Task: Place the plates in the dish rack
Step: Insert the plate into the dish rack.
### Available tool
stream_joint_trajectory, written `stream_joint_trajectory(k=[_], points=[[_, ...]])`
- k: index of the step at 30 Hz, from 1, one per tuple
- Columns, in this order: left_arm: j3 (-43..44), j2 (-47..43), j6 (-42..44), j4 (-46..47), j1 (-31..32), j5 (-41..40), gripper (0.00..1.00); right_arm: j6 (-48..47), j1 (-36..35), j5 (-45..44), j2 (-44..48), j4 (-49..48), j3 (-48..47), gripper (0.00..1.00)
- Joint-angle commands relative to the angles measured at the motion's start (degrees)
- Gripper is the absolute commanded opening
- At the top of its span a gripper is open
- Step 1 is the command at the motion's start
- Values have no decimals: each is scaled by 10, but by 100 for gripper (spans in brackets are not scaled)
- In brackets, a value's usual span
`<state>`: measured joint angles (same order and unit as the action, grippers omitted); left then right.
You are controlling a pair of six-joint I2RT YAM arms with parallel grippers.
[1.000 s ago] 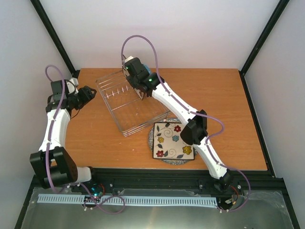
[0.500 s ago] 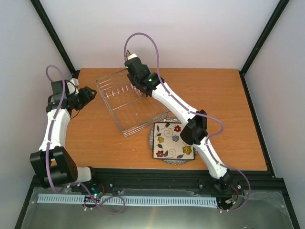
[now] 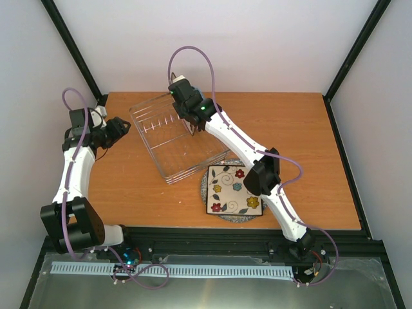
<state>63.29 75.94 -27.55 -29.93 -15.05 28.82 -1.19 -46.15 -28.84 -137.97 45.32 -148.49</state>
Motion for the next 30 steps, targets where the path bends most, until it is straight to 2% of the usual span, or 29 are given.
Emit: stream_joint_trajectory(k=[1,26,30], points=[[19,1,12,-6,0,5,65,14,-1,-8,12,-66,-19,3],[22,12,20,-13,0,-8,65,-21,6,16,-25,-109,-21,3],[28,20,21,-14,0,-10,65,-21,10,22,-30,-107,-20,9]])
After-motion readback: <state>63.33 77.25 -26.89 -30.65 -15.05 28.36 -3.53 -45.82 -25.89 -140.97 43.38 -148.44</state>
